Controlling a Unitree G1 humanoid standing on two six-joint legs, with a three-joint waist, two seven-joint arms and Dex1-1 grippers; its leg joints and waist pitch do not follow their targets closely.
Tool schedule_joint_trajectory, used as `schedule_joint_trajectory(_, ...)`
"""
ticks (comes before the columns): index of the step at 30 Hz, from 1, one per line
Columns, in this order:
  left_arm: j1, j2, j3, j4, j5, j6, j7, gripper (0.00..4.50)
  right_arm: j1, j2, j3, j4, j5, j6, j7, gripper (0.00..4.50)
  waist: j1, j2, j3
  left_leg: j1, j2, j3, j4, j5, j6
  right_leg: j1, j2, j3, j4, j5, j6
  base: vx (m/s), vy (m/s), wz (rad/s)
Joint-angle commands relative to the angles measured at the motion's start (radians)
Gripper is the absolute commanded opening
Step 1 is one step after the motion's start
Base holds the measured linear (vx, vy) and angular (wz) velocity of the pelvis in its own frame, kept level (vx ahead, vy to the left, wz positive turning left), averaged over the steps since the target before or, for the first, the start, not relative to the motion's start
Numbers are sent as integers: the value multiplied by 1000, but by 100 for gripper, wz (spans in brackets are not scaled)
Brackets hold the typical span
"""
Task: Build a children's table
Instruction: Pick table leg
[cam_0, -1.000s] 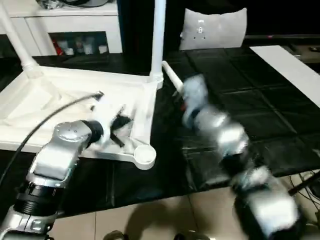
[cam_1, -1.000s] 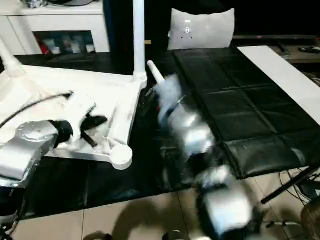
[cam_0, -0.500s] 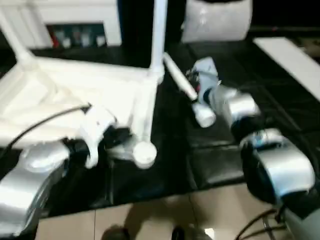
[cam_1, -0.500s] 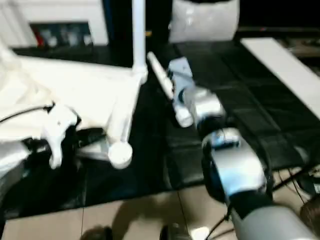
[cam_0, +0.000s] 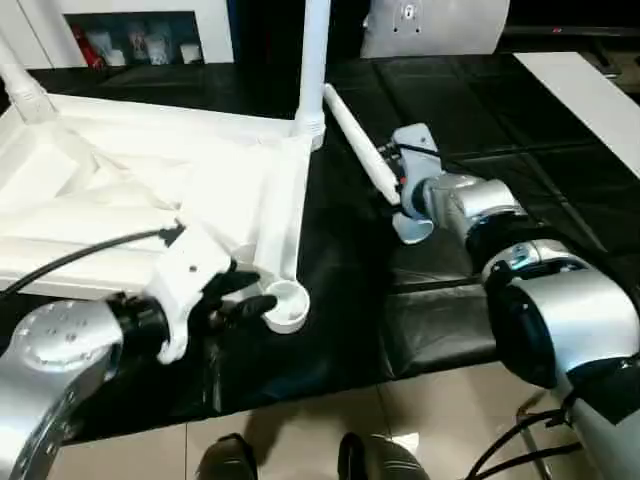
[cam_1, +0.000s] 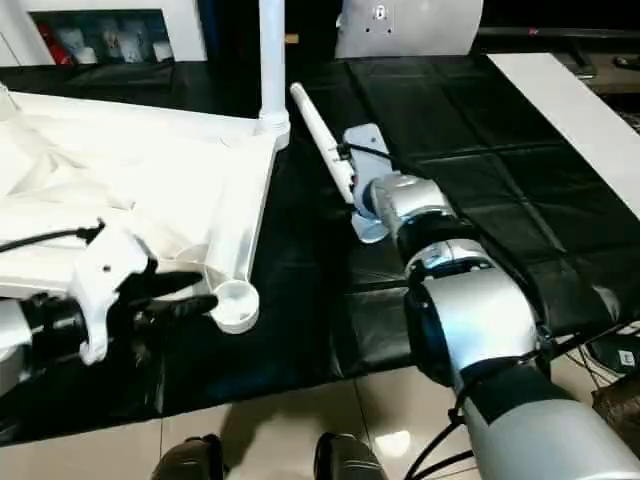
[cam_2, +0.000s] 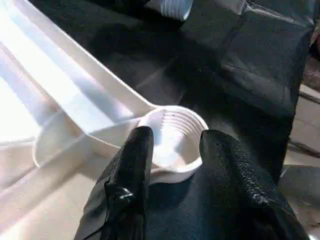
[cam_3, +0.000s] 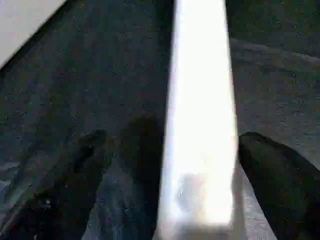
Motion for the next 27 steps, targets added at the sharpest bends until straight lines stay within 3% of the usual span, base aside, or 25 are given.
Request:
schedule_joint_trajectory(1,9,11,3,-31,-13,8,5,189,23,-15,25,26,-25,36,59,450,-1,16,-56,22,14,1,-67,-191,6,60,-60,51,-65,-148,-216,0,0,0)
schedule_joint_trajectory(6,11,26,-2,-35,-19,11,10,189,25,-38,62,29,-58,80,175,450,1,14,-52,27,17,0,-69,-230,-4,56,-62,53,-72,-216,-204,0,0,0)
schedule_joint_trajectory(9,8,32,-4,-55,-58,38,0,189,24,-77,154,15,-125,120,365,450,2,17,-52,25,19,-2,-70,-241,-9,58,-64,52,-73,-229,-212,0,0,0)
schedule_joint_trajectory(12,9,37,-10,-61,-67,41,-10,189,24,-96,195,1,-150,136,443,450,2,13,-53,21,19,-2,-70,-226,-2,61,-66,53,-73,-230,-221,0,0,0)
schedule_joint_trajectory(14,4,41,-13,-60,-72,42,-11,189,21,-112,214,-16,-163,148,476,450,2,20,-56,22,20,-3,-69,-220,1,62,-68,53,-73,-228,-226,0,0,0)
schedule_joint_trajectory(23,-29,60,-26,-38,-113,49,-16,189,-12,-98,180,-10,-146,179,441,450,5,26,-69,23,21,-1,-63,-177,8,68,-66,52,-62,-140,-275,0,0,0)
schedule_joint_trajectory(25,-31,59,-28,-36,-116,47,-14,190,-13,-93,164,-5,-135,179,414,420,6,27,-71,24,21,0,-61,-170,7,68,-66,52,-60,-124,-282,0,0,0)
schedule_joint_trajectory(26,-34,61,-32,-34,-118,44,-13,190,-13,-90,152,0,-131,177,380,412,5,20,-72,24,22,1,-62,-164,6,69,-66,52,-60,-121,-282,0,0,0)
schedule_joint_trajectory(27,-34,61,-32,-34,-118,44,-13,190,-13,-90,152,0,-131,177,380,406,5,21,-72,24,21,0,-62,-164,5,69,-66,52,-59,-124,-282,0,0,0)
